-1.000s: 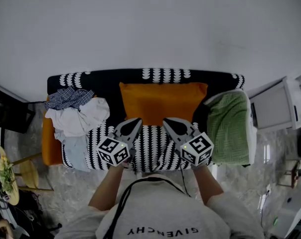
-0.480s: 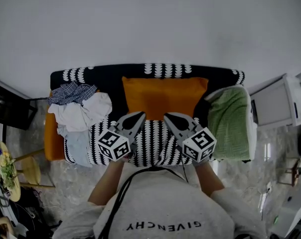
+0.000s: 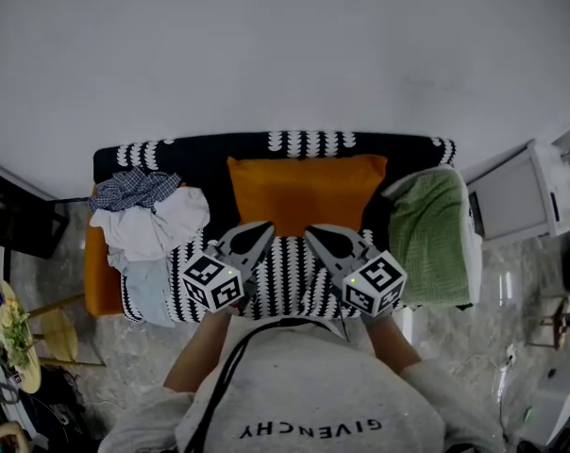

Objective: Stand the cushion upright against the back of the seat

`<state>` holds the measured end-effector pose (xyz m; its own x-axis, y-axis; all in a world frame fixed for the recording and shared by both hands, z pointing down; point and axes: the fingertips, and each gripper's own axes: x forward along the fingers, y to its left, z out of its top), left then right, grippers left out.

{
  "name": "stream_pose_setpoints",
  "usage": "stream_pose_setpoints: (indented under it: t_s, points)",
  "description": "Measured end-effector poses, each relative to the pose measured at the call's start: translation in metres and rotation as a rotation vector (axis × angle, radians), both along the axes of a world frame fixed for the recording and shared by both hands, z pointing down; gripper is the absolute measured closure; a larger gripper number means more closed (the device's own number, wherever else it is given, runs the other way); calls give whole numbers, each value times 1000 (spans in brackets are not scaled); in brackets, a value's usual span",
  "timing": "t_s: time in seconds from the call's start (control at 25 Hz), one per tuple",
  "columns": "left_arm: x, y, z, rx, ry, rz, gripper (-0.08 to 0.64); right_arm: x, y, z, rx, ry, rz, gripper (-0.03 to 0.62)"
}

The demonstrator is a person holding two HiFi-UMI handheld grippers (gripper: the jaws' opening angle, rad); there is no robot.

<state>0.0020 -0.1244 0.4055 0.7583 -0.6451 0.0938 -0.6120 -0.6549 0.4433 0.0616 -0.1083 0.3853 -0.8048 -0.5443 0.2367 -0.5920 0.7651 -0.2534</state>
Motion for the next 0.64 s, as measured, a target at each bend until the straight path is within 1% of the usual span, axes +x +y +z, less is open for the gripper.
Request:
stream_pose_setpoints:
  t_s: [0.16, 0.36, 0.64]
  points:
    - [-5, -3, -2, -1, 6, 14, 537, -1, 1, -5, 6, -6, 1, 575]
    - [-21, -12, -2, -12, 6, 20, 537, -6, -3, -4, 1, 6, 16, 575]
    - [-41, -21, -1, -34, 3, 40, 537, -24, -9, -1, -11, 4, 31, 575]
